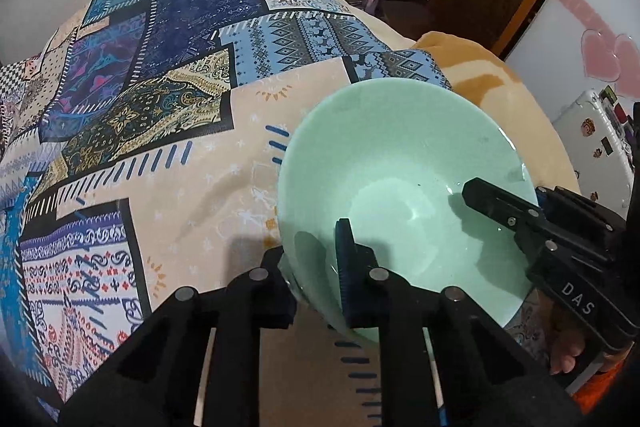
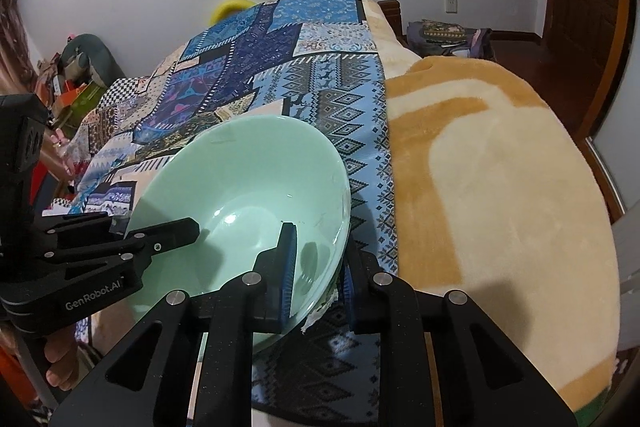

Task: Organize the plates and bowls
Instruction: 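Lift and carry the mint green bowl with both tools over the stack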

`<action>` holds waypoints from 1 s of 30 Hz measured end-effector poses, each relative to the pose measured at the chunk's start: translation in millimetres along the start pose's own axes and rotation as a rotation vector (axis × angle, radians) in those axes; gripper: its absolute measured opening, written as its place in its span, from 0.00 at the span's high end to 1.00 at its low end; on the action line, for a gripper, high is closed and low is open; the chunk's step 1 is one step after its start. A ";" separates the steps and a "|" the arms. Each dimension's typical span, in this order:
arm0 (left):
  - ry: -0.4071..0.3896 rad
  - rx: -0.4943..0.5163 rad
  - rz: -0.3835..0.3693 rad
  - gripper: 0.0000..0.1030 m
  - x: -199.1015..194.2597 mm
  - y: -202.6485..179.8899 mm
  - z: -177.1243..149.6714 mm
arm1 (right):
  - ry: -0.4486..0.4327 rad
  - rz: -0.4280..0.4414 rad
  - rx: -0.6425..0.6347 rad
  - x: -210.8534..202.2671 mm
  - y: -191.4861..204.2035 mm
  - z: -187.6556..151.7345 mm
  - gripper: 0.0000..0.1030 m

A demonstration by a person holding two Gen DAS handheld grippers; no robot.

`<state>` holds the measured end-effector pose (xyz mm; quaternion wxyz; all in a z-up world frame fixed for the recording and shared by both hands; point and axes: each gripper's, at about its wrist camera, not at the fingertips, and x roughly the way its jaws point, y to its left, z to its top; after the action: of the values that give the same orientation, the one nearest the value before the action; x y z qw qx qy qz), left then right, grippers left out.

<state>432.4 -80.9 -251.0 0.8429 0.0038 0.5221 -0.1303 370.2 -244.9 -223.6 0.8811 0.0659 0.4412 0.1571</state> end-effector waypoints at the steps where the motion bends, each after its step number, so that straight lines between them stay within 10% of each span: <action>1: 0.001 -0.001 0.000 0.85 -2.3 -0.2 -1.4 | -0.002 0.001 0.000 -3.1 1.0 -0.2 0.82; 30: -0.130 -0.024 0.002 0.85 -151.1 -13.6 -67.1 | -0.102 0.014 -0.075 -104.6 72.0 -20.3 0.82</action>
<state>306.8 -51.9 -146.7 0.8751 -0.0140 0.4678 -0.1230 279.5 -212.5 -138.3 0.9033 0.0438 0.3888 0.1761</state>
